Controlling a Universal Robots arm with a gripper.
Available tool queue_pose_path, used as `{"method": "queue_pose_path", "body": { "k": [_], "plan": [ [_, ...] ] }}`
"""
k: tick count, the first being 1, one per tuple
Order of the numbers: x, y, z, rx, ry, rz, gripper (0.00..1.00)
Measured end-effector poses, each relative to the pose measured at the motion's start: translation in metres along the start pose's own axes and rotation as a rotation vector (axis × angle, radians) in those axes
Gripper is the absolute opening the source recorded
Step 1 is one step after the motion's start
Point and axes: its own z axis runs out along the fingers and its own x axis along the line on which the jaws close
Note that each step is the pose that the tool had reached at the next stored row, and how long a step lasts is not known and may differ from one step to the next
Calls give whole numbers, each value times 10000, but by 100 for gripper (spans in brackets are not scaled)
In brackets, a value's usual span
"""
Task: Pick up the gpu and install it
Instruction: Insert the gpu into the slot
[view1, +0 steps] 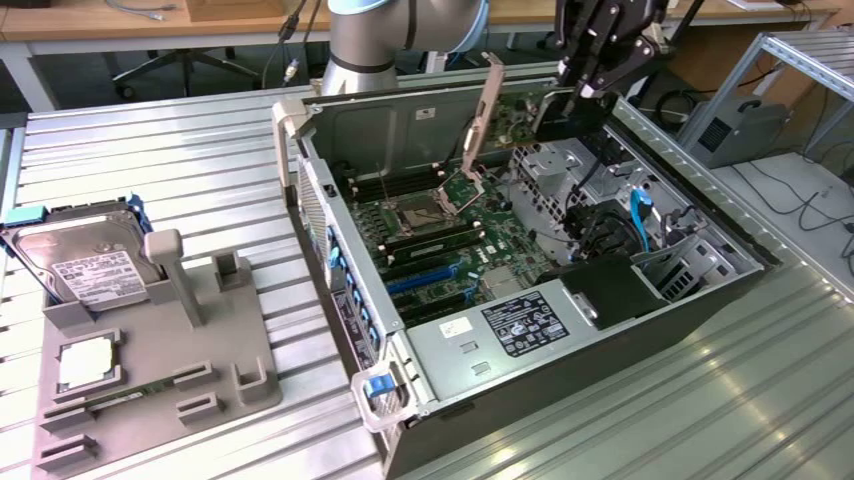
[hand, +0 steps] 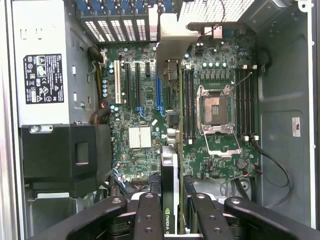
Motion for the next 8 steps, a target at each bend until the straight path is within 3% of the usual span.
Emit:
{"method": "queue_pose_path", "body": {
  "k": [8],
  "plan": [
    [1, 32, 2, 0, 0, 0, 27]
  ]
}}
